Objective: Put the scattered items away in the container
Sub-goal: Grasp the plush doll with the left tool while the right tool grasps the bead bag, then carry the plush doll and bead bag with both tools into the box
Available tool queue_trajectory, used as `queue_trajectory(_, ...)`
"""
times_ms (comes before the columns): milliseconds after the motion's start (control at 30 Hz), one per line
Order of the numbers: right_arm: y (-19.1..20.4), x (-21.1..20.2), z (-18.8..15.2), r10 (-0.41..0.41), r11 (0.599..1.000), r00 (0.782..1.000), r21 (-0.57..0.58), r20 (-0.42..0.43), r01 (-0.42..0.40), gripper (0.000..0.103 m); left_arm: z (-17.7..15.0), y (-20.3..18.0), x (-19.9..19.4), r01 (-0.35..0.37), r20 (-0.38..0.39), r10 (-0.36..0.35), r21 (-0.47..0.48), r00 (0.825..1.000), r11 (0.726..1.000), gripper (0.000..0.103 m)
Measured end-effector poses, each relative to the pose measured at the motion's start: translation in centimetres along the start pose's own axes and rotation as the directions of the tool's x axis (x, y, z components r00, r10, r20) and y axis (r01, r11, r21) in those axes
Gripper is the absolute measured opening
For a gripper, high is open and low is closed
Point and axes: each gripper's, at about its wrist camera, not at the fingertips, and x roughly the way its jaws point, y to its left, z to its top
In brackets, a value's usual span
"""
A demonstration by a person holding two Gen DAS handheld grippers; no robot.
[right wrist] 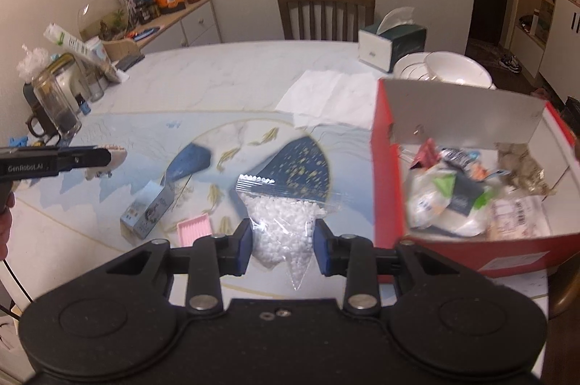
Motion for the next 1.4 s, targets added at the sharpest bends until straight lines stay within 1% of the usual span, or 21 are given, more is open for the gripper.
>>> queue_trajectory(200,-3.2,-1.5,1.0,-0.011,1.000,0.999,0.029,0.042,0.010,0.033,0.9,-2.8,0.7,0.027,0.011,-0.027,0.005,1.000,1.000,0.032)
queue_trajectory(433,-7.2,-2.6,1.6,-0.041,0.998,0.997,0.051,0.066,0.038,0.033,2.1,-6.6,2.4,0.052,0.012,-0.053,0.043,0.999,0.998,0.032)
queue_trajectory(667,-11.2,-3.2,1.5,-0.084,0.993,0.993,0.085,0.078,0.077,0.033,3.5,-11.0,4.5,0.095,0.015,-0.097,0.100,0.995,0.990,0.032)
queue_trajectory(867,-14.5,-3.7,1.3,-0.126,0.987,0.988,0.109,0.085,0.117,0.033,4.7,-15.2,6.9,0.146,0.002,-0.148,0.154,0.989,0.977,0.032)
queue_trajectory(1067,-17.4,-3.7,1.3,-0.166,0.980,0.983,0.122,0.078,0.156,0.033,5.6,-19.4,9.8,0.196,-0.019,-0.197,0.213,0.980,0.957,0.032)
queue_trajectory(1167,-18.7,-3.5,1.3,-0.178,0.977,0.981,0.128,0.073,0.168,0.033,6.1,-21.0,11.3,0.220,-0.034,-0.218,0.227,0.975,0.949,0.032)
queue_trajectory(1300,-20.1,-3.1,1.3,-0.187,0.976,0.980,0.126,0.061,0.179,0.033,6.7,-22.9,13.2,0.239,-0.050,-0.234,0.249,0.971,0.939,0.032)
queue_trajectory(1400,-20.9,-2.7,1.3,-0.194,0.974,0.980,0.125,0.051,0.187,0.033,7.1,-24.2,14.5,0.240,-0.061,-0.232,0.276,0.971,0.931,0.032)
